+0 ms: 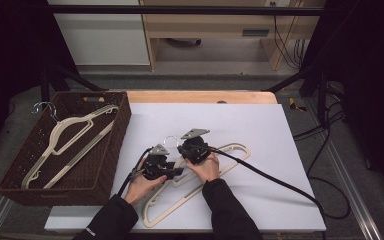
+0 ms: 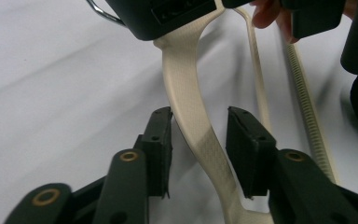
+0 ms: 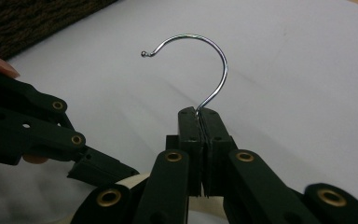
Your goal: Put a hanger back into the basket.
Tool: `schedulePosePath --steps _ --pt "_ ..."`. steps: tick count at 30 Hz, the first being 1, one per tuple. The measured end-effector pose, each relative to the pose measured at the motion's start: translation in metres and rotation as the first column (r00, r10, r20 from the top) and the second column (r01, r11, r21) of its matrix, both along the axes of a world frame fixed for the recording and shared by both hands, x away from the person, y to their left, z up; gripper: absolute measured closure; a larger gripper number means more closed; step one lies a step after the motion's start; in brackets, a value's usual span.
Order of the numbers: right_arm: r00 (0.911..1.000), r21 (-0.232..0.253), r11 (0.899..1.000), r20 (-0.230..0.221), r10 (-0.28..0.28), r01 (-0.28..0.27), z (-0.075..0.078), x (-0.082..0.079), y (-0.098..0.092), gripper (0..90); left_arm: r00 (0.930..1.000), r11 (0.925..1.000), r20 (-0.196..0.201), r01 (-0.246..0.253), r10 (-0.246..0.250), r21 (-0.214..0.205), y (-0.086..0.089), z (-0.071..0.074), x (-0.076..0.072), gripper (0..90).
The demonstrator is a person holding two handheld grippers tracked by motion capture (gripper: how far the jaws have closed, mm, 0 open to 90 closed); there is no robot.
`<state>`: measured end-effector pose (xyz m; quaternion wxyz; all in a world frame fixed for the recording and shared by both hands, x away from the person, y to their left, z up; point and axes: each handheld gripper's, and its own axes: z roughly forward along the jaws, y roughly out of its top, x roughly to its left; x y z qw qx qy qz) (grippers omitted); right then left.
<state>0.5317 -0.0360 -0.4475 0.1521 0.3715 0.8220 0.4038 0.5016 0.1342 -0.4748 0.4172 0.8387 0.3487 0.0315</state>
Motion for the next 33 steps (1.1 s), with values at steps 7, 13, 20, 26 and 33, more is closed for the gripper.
schedulePosePath --steps 7,13,20,26,33 --pt "0.9998 0.004 1.0 0.02 0.01 -0.01 0.007 -0.004 -0.002 89.1 0.9999 1.0 -0.011 0.004 -0.004 0.005 -0.004 0.005 0.0 68.0" --pt "0.9989 0.004 1.0 0.046 0.011 -0.011 0.015 -0.01 -0.005 89.0 0.9997 1.0 -0.024 -0.003 0.003 -0.009 -0.005 0.011 -0.004 70.4" --pt "0.9969 0.02 1.0 0.077 0.012 -0.014 0.026 -0.02 -0.009 88.4 0.9994 0.9993 -0.033 -0.016 0.015 -0.034 -0.005 0.02 -0.01 73.6" --pt "0.9961 0.084 0.996 0.085 0.021 -0.028 0.038 -0.032 -0.019 76.1 0.9993 0.9982 -0.032 -0.02 0.018 -0.056 -0.007 0.028 -0.018 76.3" --pt "0.9903 0.187 0.981 0.135 0.035 -0.06 0.056 -0.054 -0.059 59.2 0.9996 0.996 -0.025 -0.015 0.012 -0.088 -0.012 0.039 -0.029 80.2"
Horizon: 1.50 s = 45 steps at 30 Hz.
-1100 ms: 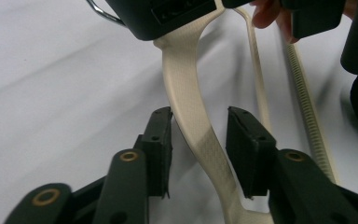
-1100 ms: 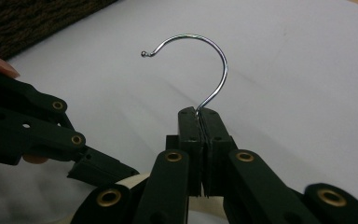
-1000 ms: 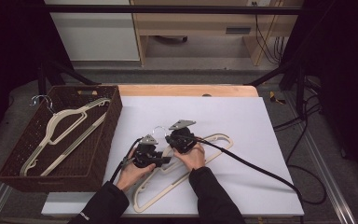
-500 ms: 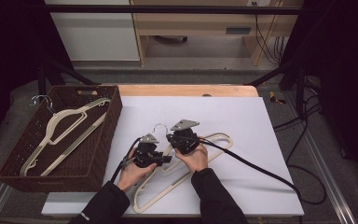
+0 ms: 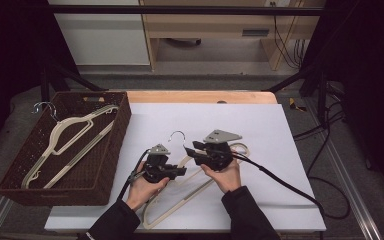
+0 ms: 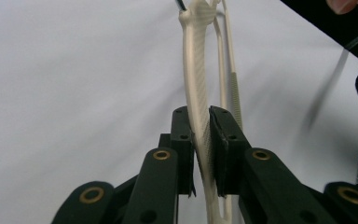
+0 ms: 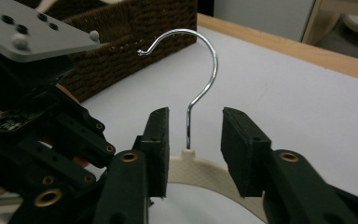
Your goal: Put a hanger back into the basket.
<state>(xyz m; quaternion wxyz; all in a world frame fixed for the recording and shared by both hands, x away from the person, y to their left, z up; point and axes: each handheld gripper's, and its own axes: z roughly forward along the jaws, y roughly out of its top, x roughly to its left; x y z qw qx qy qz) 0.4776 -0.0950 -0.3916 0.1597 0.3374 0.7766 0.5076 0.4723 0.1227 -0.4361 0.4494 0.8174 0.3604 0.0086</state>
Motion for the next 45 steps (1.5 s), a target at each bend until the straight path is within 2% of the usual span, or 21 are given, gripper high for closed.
schedulePosePath --steps 6,8,13,16,19,23,29,32,35,42,45 --pt "0.9989 0.038 0.999 0.034 -0.032 0.031 0.006 -0.022 -0.046 40.9 0.9996 0.9998 0.021 0.017 -0.017 -0.004 -0.006 0.007 -0.01 82.7" --pt "0.9979 0.047 0.998 0.04 -0.05 0.048 0.005 -0.029 -0.063 36.3 0.9994 0.9996 0.022 0.025 -0.025 -0.01 -0.008 0.009 -0.013 83.5" --pt "0.9945 0.107 0.99 0.042 -0.096 0.091 -0.008 -0.048 -0.102 24.9 0.9986 0.9987 0.024 0.048 -0.048 -0.017 -0.012 0.013 -0.019 85.3" --pt "0.9918 0.077 0.99 0.027 -0.125 0.122 -0.013 -0.054 -0.118 19.1 0.9976 0.9981 0.038 0.059 -0.058 -0.019 -0.015 0.015 -0.024 85.8" --pt "0.9886 0.083 0.986 0.021 -0.149 0.147 -0.018 -0.059 -0.132 14.4 0.9966 0.9977 0.049 0.067 -0.067 -0.01 -0.017 0.017 -0.028 86.0" --pt "0.9832 0.089 0.98 0.025 -0.181 0.178 -0.02 -0.061 -0.143 9.3 0.9941 0.9971 0.078 0.075 -0.076 0.012 -0.019 0.019 -0.033 86.1" --pt "0.9802 0.083 0.978 0.04 -0.194 0.19 -0.019 -0.062 -0.148 5.8 0.9874 0.9954 0.133 0.079 -0.086 0.054 -0.016 0.026 -0.041 86.3" --pt "0.9799 0.08 0.978 0.035 -0.196 0.193 -0.02 -0.062 -0.151 5.4 0.9837 0.9959 0.16 0.074 -0.081 0.052 -0.01 0.033 -0.044 86.3" --pt "0.9784 0.083 0.976 0.04 -0.203 0.199 -0.019 -0.062 -0.154 5.1 0.98 0.9968 0.185 0.065 -0.073 0.046 -0.002 0.041 -0.048 86.3" --pt "0.9757 0.087 0.974 0.052 -0.213 0.208 -0.017 -0.064 -0.158 4.1 0.9697 0.9989 0.24 0.045 -0.046 0.012 0.019 0.072 -0.05 86.2" --pt "0.9754 0.082 0.974 0.054 -0.214 0.209 -0.017 -0.064 -0.159 3.6 0.9639 0.9994 0.264 0.027 -0.032 0.023 0.028 0.087 -0.05 86.2"
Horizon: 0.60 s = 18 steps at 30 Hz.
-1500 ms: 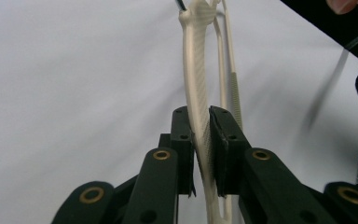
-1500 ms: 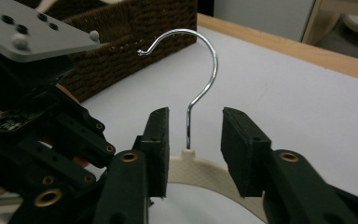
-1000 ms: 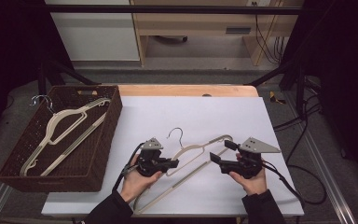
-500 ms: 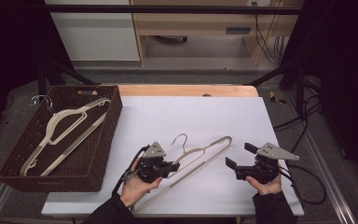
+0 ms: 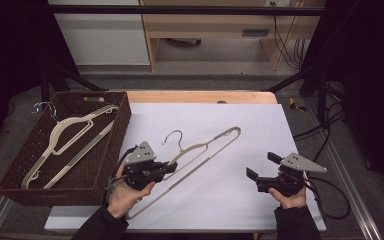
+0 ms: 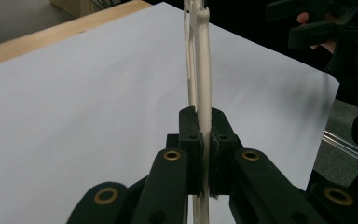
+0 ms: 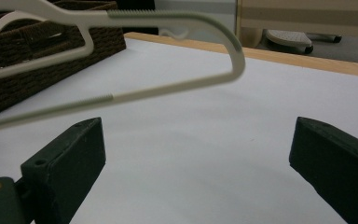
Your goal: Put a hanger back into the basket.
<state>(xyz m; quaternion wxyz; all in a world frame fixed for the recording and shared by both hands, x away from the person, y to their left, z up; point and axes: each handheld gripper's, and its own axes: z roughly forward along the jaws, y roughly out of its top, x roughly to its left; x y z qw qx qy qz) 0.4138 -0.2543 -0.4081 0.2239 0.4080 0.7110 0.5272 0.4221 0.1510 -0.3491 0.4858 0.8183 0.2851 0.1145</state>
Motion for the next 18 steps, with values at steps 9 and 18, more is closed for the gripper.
schedulePosePath --steps 9,18 --pt "0.9999 0.0 1.0 0.003 -0.015 0.015 0.001 -0.001 -0.003 3.1 0.9978 0.9989 0.065 -0.011 0.008 0.045 0.025 0.046 0.006 86.2" --pt "0.9996 0.007 1.0 0.013 -0.024 0.024 0.002 -0.002 -0.006 2.1 0.9919 0.998 0.122 -0.043 0.037 0.046 0.057 0.077 0.012 86.2"
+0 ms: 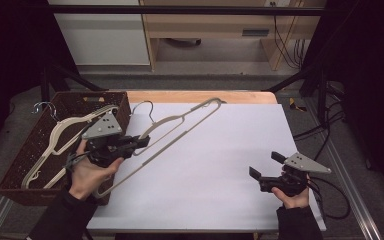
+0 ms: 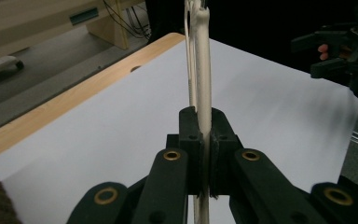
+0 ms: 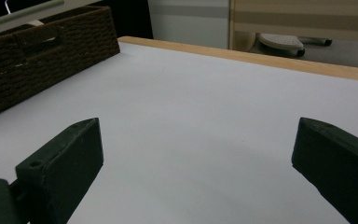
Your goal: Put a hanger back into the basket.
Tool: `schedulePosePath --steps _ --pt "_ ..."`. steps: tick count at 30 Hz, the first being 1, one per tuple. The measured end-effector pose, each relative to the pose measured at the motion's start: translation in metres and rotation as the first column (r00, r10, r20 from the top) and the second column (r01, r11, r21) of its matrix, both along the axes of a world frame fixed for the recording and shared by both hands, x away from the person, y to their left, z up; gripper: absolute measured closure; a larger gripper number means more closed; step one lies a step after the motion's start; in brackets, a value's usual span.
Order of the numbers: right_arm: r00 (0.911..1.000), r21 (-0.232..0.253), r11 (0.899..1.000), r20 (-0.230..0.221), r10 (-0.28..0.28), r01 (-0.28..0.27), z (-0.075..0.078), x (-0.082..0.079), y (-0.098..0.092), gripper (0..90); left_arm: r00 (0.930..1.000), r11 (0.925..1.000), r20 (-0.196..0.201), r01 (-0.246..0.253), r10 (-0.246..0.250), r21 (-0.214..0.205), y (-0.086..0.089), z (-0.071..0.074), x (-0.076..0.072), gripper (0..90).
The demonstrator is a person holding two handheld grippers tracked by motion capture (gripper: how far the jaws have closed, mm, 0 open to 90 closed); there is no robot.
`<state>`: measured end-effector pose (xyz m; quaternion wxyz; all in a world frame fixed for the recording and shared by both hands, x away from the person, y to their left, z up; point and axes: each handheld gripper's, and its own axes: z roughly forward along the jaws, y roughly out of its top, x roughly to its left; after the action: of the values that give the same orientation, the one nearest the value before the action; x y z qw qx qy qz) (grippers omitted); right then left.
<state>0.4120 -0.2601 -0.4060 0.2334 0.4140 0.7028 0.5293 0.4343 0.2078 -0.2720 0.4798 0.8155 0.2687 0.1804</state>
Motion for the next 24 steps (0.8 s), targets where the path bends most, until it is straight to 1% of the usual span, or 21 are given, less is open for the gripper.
schedulePosePath --steps 3,4,5,6,7,8,9,10,12,13,15,16,21,23,24 --pt "1.0 -0.004 1.0 0.004 -0.003 0.003 0.0 0.0 -0.001 1.1 0.9999 0.9999 0.006 -0.012 0.012 0.0 0.012 0.007 0.005 86.2" --pt "1.0 -0.006 1.0 0.007 -0.007 0.007 0.0 0.0 -0.001 1.1 0.9998 0.9998 0.011 -0.019 0.019 0.007 0.018 0.01 0.007 86.2" --pt "1.0 -0.003 1.0 0.004 -0.007 0.007 0.0 0.0 -0.001 1.1 0.9996 0.9997 0.012 -0.026 0.026 0.001 0.02 0.011 0.009 86.2" --pt "1.0 -0.003 1.0 0.005 -0.007 0.007 0.0 0.0 -0.001 1.1 0.9993 0.9994 0.012 -0.034 0.034 0.003 0.026 0.012 0.011 86.2" --pt "0.9999 -0.004 1.0 0.007 -0.009 0.009 0.001 0.0 -0.001 1.1 0.9991 0.9991 0.016 -0.04 0.039 0.017 0.031 0.014 0.013 86.2" --pt "1.0 -0.002 1.0 0.007 -0.006 0.006 0.001 -0.001 -0.002 1.0 0.9987 0.9988 0.011 -0.049 0.049 0.009 0.036 0.014 0.015 86.2" --pt "0.9999 -0.006 1.0 0.011 -0.007 0.007 0.001 -0.001 -0.002 1.0 0.9984 0.9983 0.008 -0.056 0.056 0.015 0.042 0.015 0.017 86.2" --pt "0.9999 -0.004 1.0 0.01 -0.009 0.009 0.001 -0.001 -0.002 0.9 0.9978 0.9978 0.007 -0.066 0.066 0.004 0.045 0.015 0.018 86.2" --pt "0.9999 -0.003 1.0 0.009 -0.011 0.011 0.001 -0.001 -0.003 0.9 0.9965 0.9965 0.001 -0.084 0.084 -0.002 0.057 0.015 0.022 86.2" --pt "0.9999 -0.006 1.0 0.011 -0.013 0.013 0.001 0.0 -0.003 0.9 0.9959 0.9959 0.005 -0.09 0.09 0.004 0.063 0.016 0.024 86.2" --pt "0.9999 -0.007 1.0 0.01 -0.013 0.013 0.0 0.0 -0.003 0.9 0.9948 0.9948 0.005 -0.102 0.102 0.003 0.072 0.017 0.026 86.1" --pt "0.9999 -0.007 1.0 0.005 -0.014 0.014 0.0 0.0 -0.002 0.9 0.9945 0.9944 0.005 -0.105 0.105 0.014 0.079 0.018 0.028 86.2" --pt "0.9999 -0.012 1.0 0.004 -0.01 0.01 0.0 0.001 -0.002 0.9 0.9921 0.9921 0.011 -0.125 0.125 0.005 0.102 0.019 0.032 86.1" --pt "0.9999 -0.012 1.0 0.004 -0.012 0.012 -0.001 0.001 -0.001 0.9 0.9911 0.9911 0.017 -0.133 0.132 0.013 0.112 0.018 0.033 86.1" --pt "0.9999 -0.013 1.0 0.003 -0.011 0.011 -0.001 0.001 -0.001 0.9 0.9902 0.9903 0.014 -0.139 0.139 0.002 0.116 0.018 0.034 86.1"
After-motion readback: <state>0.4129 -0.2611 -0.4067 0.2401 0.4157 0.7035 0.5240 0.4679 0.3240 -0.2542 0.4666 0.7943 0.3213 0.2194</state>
